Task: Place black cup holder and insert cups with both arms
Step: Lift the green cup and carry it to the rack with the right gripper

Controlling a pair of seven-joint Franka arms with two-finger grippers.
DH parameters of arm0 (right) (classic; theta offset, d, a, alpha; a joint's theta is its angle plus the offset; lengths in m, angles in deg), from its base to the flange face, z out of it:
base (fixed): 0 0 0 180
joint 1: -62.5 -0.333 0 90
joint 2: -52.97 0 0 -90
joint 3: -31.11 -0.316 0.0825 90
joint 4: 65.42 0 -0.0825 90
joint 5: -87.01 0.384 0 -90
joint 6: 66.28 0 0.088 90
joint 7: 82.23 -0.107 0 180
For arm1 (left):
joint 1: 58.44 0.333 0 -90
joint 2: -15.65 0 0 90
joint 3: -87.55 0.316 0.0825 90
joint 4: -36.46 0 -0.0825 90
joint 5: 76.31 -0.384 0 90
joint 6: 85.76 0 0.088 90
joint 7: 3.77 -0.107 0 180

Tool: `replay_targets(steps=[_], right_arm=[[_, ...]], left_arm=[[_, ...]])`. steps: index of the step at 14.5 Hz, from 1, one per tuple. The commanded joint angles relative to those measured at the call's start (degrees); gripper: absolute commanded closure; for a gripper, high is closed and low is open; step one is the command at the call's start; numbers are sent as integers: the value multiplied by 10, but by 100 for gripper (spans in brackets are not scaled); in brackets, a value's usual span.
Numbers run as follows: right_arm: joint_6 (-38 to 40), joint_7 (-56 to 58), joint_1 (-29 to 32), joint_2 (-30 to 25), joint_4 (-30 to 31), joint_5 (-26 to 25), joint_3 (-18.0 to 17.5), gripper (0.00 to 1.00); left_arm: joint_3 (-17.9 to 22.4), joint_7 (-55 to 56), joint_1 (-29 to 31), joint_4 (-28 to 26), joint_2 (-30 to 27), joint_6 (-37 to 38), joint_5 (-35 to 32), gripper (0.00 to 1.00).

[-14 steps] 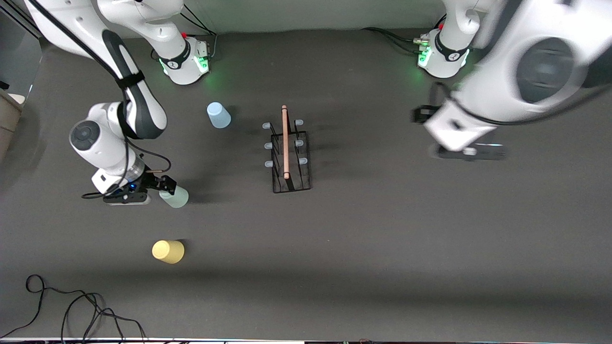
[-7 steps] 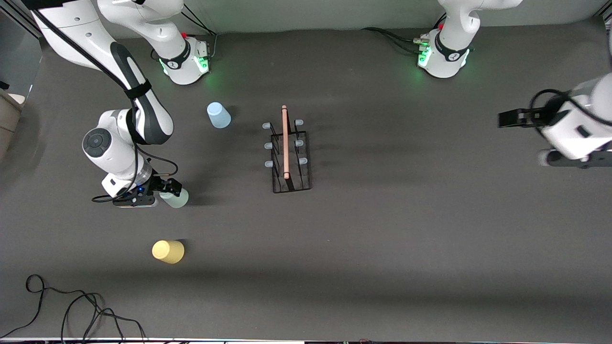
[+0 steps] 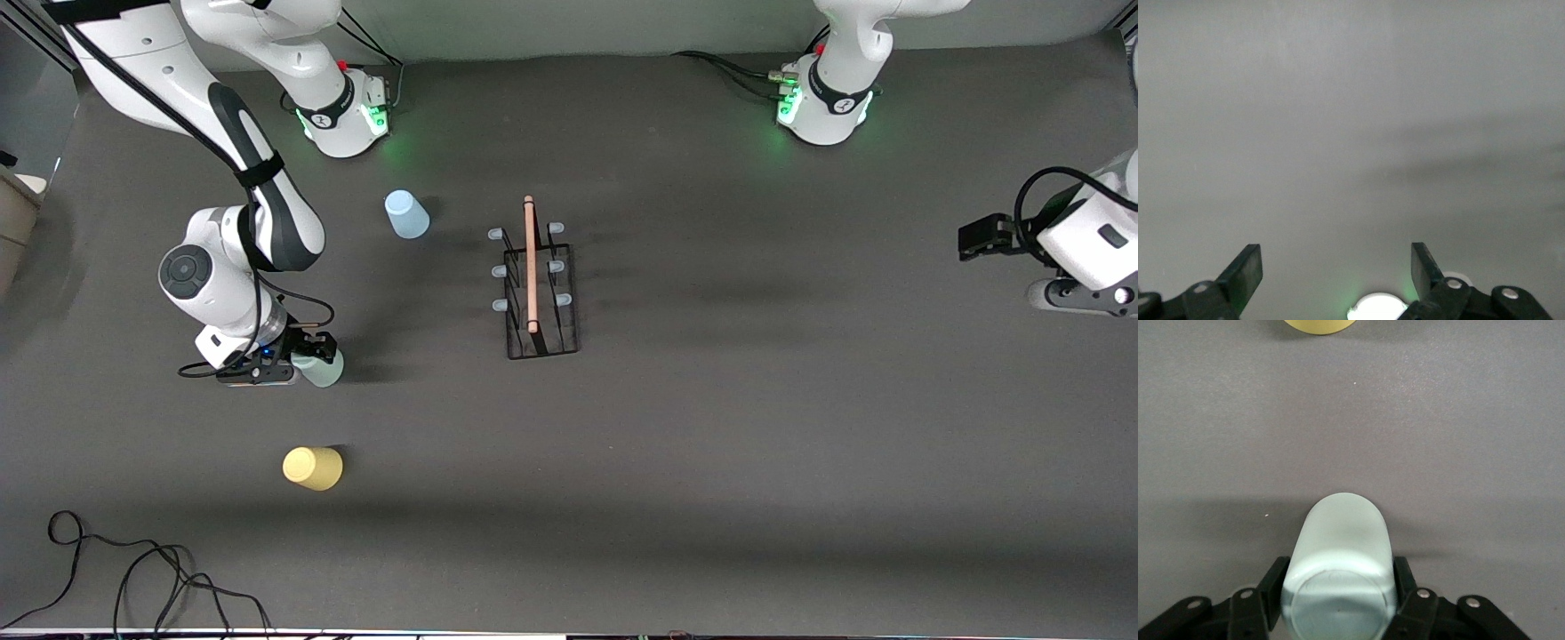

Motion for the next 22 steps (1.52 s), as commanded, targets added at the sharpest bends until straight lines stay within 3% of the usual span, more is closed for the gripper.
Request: replay_targets(steps=[1,3,5,7,10,15,19,22], right_arm=[[90,-7,-18,-55,-33,10,0,76],[223,-11,-20,-94,-96,9,-1,76],[307,-14,-47,-122,-143,12,1,76],[346,-61,-68,-155,-153,16,-1,76],[390,-176,-147,-192,-152,16,0,76],[384,-350,-294,-225,-102,18,0,76],[321,-483,-398,-231,-43,18,0,76],[277,-526,-428,-216,-25,18,1,76]], left_arm=[[-7,-25,8,-65,-50,-46,-8,2],[-7,-25,7,-56,-53,-26,-7,3],[-7,-21,7,-40,-48,2,-8,3],[-7,-20,7,-26,-42,8,-8,1],[-7,-19,7,-14,-36,11,-8,1],[-7,-24,10,-18,-36,15,-8,0],[-7,-25,14,-18,-36,13,-8,0],[-7,-25,16,-18,-36,12,-7,0]])
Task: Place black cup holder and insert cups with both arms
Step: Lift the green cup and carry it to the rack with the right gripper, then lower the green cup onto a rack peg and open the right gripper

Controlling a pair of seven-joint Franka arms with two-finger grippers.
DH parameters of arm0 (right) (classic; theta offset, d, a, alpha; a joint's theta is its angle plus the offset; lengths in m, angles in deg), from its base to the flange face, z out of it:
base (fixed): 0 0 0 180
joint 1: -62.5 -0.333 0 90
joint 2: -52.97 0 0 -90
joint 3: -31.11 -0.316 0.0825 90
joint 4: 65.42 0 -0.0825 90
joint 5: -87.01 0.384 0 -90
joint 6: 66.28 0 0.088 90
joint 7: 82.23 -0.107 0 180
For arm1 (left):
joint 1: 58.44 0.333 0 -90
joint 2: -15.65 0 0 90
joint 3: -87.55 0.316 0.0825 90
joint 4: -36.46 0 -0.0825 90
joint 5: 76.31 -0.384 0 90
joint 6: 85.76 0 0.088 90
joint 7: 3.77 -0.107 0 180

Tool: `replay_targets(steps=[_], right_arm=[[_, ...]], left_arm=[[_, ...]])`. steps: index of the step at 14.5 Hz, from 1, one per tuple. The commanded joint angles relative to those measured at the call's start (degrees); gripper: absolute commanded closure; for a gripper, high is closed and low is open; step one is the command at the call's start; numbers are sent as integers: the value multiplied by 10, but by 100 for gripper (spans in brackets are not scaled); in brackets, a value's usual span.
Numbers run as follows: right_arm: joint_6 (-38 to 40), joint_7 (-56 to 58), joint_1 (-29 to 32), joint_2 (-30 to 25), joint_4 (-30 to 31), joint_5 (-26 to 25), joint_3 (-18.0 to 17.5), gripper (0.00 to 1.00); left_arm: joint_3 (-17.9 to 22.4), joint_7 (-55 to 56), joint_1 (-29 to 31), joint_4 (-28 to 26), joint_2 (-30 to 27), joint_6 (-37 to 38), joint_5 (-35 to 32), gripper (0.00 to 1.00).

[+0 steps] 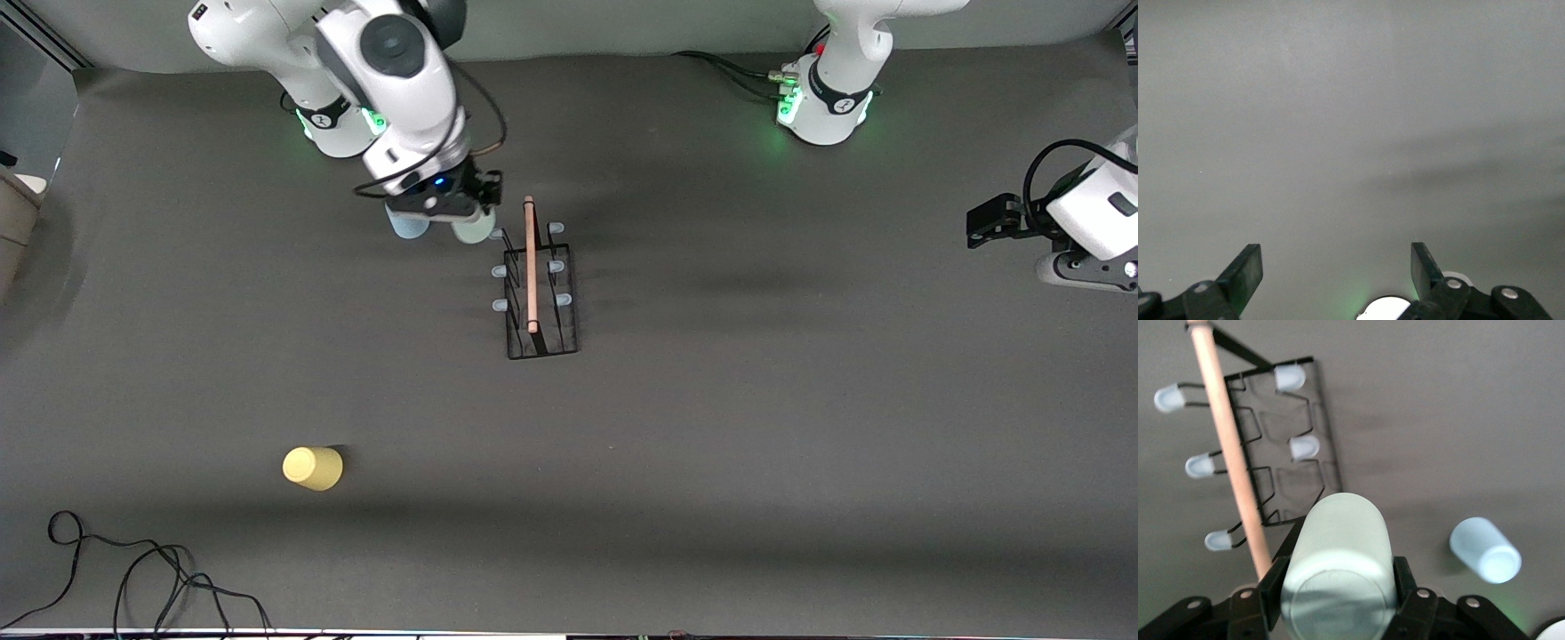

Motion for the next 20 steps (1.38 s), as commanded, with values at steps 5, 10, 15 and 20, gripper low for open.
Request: replay_targets(steps=[5,10,15,20], right_arm=[[-78,-28,-13,32,21,7,8,76],[-124,-39,-13,77,21,6,8,76],[-130,-38,-11,93,19,6,8,5],[-8,-38,-6,64,-62,6,16,0]], left_arm=[[-5,-9,7,11,2,13,-6,0],[-5,-9,7,10,3,13,-6,0],[-5,-9,8,10,3,12,-6,1],[-5,-9,7,11,3,10,-6,1]])
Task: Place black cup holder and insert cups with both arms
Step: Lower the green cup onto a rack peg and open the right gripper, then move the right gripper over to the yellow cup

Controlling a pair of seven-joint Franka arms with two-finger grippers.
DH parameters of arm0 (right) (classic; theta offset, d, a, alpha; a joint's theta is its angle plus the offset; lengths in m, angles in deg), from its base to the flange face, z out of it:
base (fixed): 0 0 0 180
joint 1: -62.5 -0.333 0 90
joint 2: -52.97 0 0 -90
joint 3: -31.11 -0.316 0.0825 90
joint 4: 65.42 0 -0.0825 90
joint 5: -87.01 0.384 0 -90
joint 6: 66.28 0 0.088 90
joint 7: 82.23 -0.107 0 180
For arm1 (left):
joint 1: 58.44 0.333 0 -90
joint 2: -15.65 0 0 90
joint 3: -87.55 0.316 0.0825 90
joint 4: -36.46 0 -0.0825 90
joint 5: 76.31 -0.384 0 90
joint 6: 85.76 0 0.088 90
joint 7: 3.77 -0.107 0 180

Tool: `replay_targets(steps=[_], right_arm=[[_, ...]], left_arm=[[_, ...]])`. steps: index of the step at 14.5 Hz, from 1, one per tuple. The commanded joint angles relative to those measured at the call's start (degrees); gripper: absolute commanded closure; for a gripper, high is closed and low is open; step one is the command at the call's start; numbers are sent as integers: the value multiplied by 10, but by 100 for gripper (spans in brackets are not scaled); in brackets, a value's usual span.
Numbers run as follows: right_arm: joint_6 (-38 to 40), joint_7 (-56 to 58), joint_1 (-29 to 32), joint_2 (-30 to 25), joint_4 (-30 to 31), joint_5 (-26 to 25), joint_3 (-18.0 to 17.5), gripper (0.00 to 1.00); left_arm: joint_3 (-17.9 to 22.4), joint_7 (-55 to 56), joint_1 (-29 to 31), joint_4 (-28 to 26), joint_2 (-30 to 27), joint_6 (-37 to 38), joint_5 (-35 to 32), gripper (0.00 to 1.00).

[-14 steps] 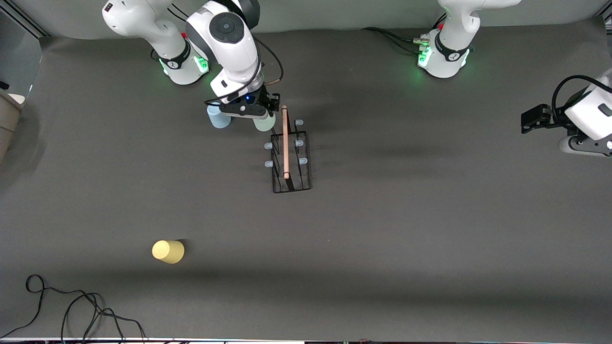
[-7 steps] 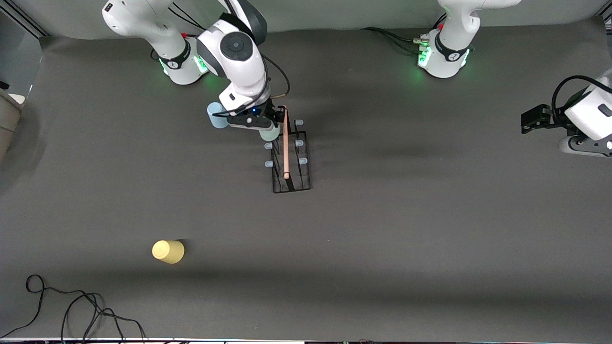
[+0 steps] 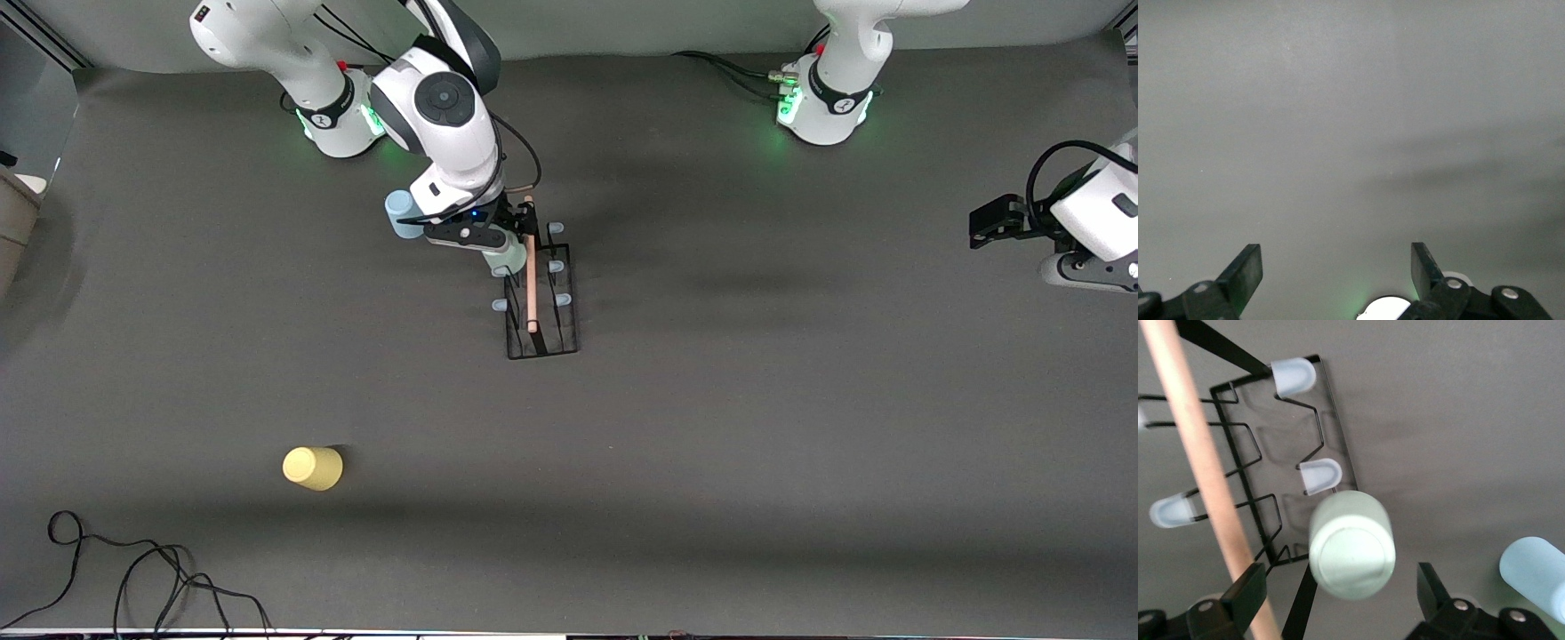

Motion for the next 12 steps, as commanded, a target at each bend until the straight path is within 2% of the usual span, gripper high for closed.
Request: replay_targets(steps=[1,4,7,9,10,12], right_arm=[[102,-1,5,-29,-76,6,8,0],[124,78,5,-31,-110,-1,81,0],[117,221,6,-11,-143,1,198,0],[116,324,8,26,-179,9,268,0],[116,365,13,44,-199,19,291,0],[115,460,66,105,-243,72,300,0]], left_arm=[[-5,-9,4,11,2,9,-6,1],[-5,-9,4,11,2,9,-6,0],[-5,-9,4,11,2,9,-6,0],[-5,-9,4,11,2,9,-6,0],[-5,-9,4,11,2,9,-6,1],[-5,-9,4,11,2,8,-6,0]])
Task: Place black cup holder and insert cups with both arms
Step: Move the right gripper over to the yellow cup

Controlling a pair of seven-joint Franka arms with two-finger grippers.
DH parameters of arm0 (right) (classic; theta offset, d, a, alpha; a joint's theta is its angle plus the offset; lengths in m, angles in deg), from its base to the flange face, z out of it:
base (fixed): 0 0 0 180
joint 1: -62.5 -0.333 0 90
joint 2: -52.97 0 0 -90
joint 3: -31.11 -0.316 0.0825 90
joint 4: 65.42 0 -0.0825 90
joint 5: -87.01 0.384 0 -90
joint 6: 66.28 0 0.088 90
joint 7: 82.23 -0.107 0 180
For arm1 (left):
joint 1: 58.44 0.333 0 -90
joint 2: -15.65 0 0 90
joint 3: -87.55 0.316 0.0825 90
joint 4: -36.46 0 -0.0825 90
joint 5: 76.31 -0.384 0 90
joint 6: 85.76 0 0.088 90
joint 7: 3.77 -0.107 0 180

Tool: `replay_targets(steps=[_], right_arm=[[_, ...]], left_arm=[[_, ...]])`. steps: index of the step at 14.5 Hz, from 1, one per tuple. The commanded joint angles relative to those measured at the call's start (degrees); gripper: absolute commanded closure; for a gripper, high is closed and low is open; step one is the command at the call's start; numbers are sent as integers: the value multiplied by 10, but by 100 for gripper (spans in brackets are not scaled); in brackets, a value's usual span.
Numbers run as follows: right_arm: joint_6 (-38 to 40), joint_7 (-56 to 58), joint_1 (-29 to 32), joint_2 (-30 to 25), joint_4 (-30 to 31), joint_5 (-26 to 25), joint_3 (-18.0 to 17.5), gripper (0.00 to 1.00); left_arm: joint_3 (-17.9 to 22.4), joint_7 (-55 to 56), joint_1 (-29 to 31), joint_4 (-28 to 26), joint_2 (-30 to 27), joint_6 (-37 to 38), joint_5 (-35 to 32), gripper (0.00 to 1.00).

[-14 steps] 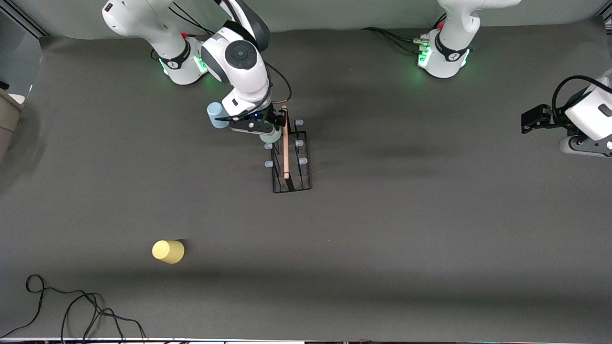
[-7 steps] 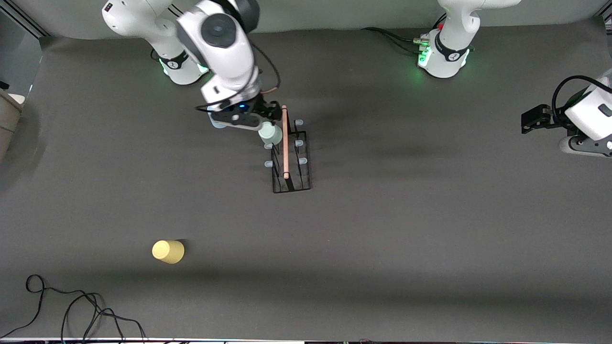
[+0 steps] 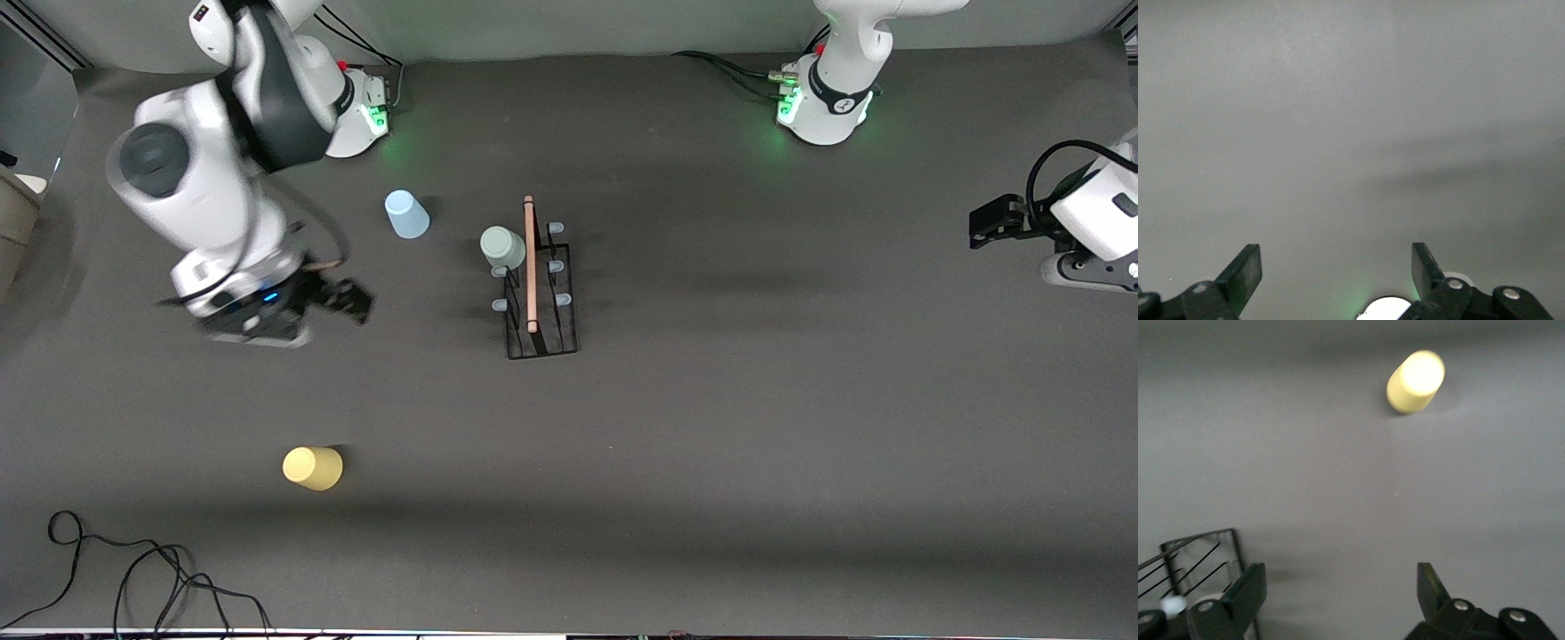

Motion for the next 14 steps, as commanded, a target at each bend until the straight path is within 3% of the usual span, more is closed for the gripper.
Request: replay_targets(steps=[1,5,11,14], right_arm=[[5,128,69,115,-93,82,6,0],[-11,249,136,249,-187,169,5,0],[-155,294,157,335,-190,183,-11,0],[-171,355,194,367,-194,234,-39,0]], left_arm=[[-4,-9,4,10,2,8,-6,0],[-4,-9,4,10,2,7,-5,0],[-4,-9,4,10,2,7,-5,1],[-4,-9,4,10,2,7,-5,0]])
